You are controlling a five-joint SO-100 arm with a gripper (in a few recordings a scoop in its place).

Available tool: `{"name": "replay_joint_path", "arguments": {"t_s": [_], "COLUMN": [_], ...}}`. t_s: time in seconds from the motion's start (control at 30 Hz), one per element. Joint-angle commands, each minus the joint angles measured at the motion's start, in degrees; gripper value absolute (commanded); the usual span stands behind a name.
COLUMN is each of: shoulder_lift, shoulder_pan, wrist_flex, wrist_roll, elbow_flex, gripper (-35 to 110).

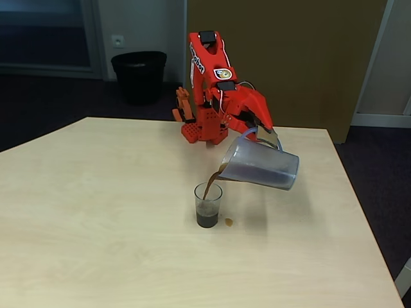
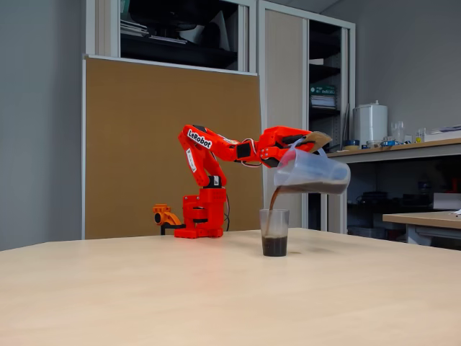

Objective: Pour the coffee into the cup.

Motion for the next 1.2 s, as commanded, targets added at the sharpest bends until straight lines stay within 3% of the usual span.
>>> {"name": "replay_joint_path", "arguments": {"t_s": [0.0, 1.17], "shoulder_lift": [2.7, 1.0], "shoulder_pan": [-0.4, -0.4], "wrist_flex": [-2.4, -3.9], "wrist_roll": [1.4, 2.3], "elbow_flex": [-0.3, -1.0], "gripper": [0, 0]}}
